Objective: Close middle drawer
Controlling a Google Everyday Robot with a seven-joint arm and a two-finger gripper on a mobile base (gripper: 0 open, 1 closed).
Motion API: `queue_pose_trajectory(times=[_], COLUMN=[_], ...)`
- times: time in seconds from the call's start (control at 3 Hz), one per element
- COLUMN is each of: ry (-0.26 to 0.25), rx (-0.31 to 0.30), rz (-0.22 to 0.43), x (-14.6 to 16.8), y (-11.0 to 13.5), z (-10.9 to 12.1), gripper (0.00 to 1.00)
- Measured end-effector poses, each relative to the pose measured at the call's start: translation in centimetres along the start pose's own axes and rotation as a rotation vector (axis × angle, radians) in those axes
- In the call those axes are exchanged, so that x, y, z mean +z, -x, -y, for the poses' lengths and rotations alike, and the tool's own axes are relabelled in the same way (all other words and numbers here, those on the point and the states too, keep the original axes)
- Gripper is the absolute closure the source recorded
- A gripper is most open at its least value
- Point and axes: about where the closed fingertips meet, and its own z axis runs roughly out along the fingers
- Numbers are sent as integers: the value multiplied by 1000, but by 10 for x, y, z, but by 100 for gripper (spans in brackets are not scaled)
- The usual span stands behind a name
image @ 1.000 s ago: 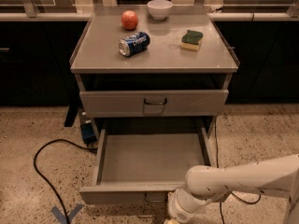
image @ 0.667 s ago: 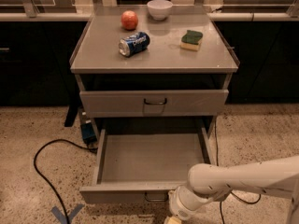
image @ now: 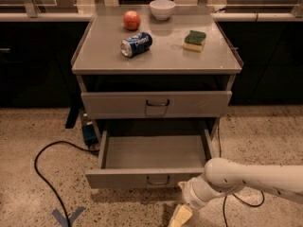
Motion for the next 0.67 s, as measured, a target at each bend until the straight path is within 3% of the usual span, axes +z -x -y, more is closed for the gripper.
queue_pose_trajectory(times=[0.33,0.67], ry=[-2,-16], rx=[3,8], rz=[8,-4], x=[-2,-8], y=[5,22], z=[10,34], gripper=[0,0])
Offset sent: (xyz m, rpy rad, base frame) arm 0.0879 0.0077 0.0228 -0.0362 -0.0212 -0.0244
